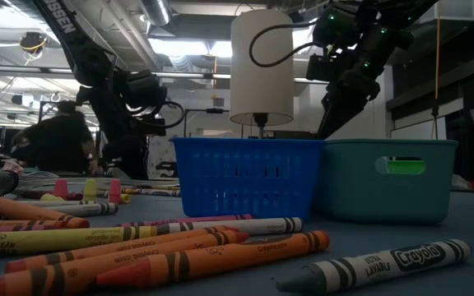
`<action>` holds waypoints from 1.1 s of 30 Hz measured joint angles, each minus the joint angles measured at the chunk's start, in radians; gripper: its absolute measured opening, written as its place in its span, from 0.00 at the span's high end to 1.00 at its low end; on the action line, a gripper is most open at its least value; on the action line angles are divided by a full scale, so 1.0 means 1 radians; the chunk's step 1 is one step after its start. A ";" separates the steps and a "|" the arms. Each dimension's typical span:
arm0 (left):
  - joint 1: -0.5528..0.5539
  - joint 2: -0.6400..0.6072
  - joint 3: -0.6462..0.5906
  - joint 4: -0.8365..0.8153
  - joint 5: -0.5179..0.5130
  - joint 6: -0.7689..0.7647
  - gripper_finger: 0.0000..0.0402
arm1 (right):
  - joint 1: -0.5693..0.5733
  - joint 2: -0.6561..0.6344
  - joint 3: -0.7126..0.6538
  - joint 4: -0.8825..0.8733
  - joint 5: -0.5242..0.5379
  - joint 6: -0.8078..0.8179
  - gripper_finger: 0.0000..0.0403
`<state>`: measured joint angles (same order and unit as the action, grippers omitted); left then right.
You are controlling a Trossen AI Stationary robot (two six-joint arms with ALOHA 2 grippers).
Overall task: Sort crayons
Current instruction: Put the yellow crayon into the green bin
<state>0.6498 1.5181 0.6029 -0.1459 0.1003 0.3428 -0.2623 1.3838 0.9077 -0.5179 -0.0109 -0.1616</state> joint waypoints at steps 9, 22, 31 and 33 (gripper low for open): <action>0.000 0.000 0.000 0.000 0.000 -0.001 0.95 | 0.000 0.000 0.000 0.000 0.000 0.000 0.62; -0.002 0.001 -0.002 0.008 0.116 -0.064 0.99 | 0.000 0.000 0.000 0.000 0.000 0.000 0.62; -0.030 0.001 -0.002 0.091 0.243 -0.130 0.99 | 0.000 0.000 0.000 0.001 0.000 0.000 0.62; -0.042 0.001 -0.002 0.129 0.267 -0.160 0.99 | 0.000 0.000 0.000 0.002 0.000 0.000 0.62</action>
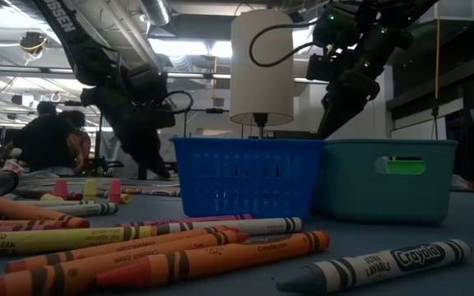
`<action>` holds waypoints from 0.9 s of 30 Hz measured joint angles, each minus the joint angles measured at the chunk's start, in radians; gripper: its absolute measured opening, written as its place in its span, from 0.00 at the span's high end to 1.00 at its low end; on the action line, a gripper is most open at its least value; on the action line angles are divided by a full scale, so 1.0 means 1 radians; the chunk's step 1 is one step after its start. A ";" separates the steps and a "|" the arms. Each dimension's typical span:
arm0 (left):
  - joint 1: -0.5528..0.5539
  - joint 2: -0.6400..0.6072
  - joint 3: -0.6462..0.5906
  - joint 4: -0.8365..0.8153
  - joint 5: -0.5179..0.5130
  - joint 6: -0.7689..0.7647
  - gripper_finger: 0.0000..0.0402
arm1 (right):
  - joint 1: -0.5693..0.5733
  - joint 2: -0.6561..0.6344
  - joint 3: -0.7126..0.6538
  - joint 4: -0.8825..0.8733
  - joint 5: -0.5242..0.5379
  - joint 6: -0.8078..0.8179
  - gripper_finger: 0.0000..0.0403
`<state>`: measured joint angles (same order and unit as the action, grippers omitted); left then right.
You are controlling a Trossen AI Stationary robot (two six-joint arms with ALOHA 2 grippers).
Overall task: Sort crayons
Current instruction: Put the yellow crayon into the green bin
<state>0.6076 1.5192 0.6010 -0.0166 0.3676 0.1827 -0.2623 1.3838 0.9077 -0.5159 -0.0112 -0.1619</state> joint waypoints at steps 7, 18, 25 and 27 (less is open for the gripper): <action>-0.064 0.000 0.000 0.181 0.112 -0.110 0.99 | 0.000 0.000 0.000 0.062 -0.020 0.001 0.62; -0.211 0.000 0.000 0.544 0.113 -0.157 0.99 | 0.000 0.000 0.000 0.255 -0.114 0.001 0.62; -0.282 0.000 0.001 0.779 0.012 -0.152 0.99 | 0.000 0.000 0.000 0.420 -0.135 0.000 0.62; -0.295 0.000 0.001 0.824 -0.014 -0.147 0.99 | 0.000 0.000 0.000 0.477 -0.166 0.001 0.62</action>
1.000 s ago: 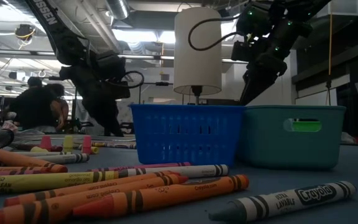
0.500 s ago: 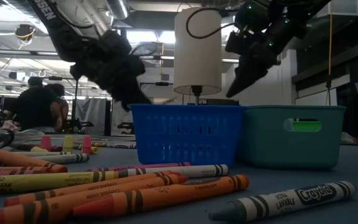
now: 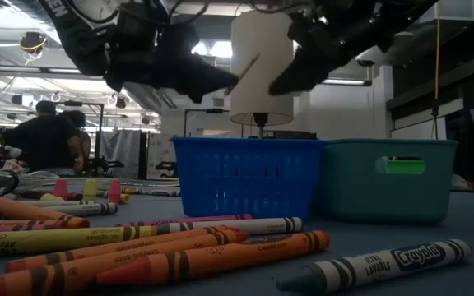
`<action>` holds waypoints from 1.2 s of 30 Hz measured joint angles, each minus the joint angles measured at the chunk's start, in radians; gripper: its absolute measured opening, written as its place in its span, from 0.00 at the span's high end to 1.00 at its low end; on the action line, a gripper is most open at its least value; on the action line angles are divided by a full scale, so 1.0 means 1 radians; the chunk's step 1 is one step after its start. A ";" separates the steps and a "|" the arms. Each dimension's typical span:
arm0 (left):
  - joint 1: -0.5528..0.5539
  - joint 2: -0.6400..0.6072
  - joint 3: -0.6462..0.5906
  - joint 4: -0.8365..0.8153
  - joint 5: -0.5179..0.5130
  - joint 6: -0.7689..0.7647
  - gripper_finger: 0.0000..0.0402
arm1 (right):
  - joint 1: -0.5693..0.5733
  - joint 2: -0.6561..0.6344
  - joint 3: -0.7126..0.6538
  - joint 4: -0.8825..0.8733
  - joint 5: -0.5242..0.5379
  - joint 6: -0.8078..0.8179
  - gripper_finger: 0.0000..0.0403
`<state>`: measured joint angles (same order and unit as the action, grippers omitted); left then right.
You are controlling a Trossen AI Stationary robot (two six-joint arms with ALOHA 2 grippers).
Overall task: Sort crayons
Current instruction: Put the yellow crayon into the green bin
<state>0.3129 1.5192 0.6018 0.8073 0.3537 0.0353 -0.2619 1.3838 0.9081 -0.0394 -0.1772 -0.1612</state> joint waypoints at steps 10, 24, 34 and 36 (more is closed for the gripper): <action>-0.021 0.000 0.000 0.112 -0.031 0.001 0.98 | 0.001 0.000 0.000 0.228 -0.110 0.000 0.62; -0.021 0.000 0.001 0.200 -0.040 0.002 0.98 | 0.001 0.039 0.001 0.384 -0.210 -0.001 0.62; -0.021 0.000 0.001 0.198 -0.049 0.002 0.98 | 0.032 0.075 0.001 0.448 -0.209 -0.026 0.62; -0.021 0.000 0.001 0.198 -0.049 0.001 0.98 | 0.035 0.076 0.001 0.460 -0.208 -0.027 0.62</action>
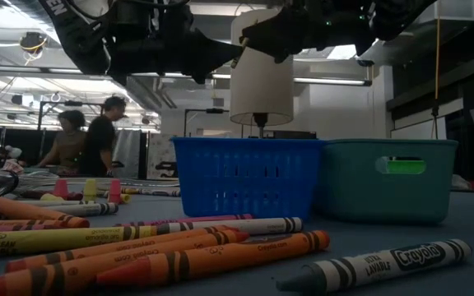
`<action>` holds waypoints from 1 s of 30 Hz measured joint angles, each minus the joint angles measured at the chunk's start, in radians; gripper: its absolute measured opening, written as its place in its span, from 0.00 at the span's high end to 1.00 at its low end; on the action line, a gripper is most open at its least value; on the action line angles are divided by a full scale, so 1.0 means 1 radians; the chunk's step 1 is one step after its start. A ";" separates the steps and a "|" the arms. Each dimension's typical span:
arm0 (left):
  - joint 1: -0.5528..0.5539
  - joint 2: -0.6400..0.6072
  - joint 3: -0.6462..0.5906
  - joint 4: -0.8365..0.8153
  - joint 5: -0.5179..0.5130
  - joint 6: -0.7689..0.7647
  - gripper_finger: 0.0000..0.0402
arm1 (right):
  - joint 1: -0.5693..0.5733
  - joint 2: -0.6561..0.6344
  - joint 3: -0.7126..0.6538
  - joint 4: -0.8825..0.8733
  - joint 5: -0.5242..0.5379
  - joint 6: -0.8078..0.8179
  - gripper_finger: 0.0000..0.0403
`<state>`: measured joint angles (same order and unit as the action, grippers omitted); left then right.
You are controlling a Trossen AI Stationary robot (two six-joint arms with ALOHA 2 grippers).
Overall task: Sort crayons
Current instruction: Put the yellow crayon into the green bin
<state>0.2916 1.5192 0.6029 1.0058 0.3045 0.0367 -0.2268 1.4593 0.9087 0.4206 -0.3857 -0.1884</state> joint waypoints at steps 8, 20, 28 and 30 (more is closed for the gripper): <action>0.000 0.000 0.000 -0.002 -0.001 0.000 0.98 | 0.000 -0.001 0.000 0.005 0.018 0.000 0.70; 0.000 0.000 0.000 -0.004 0.000 0.000 0.98 | -0.003 -0.001 0.000 -0.001 0.019 0.000 0.96; 0.000 0.000 0.000 -0.005 -0.001 -0.001 0.87 | -0.003 -0.001 0.000 -0.017 0.019 0.000 0.91; 0.000 -0.001 0.000 -0.016 -0.003 -0.001 0.83 | -0.003 -0.009 -0.001 -0.045 0.027 0.000 0.92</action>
<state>0.2913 1.5184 0.6029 0.9901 0.3019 0.0353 -0.2295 1.4508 0.9080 0.3754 -0.3589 -0.1883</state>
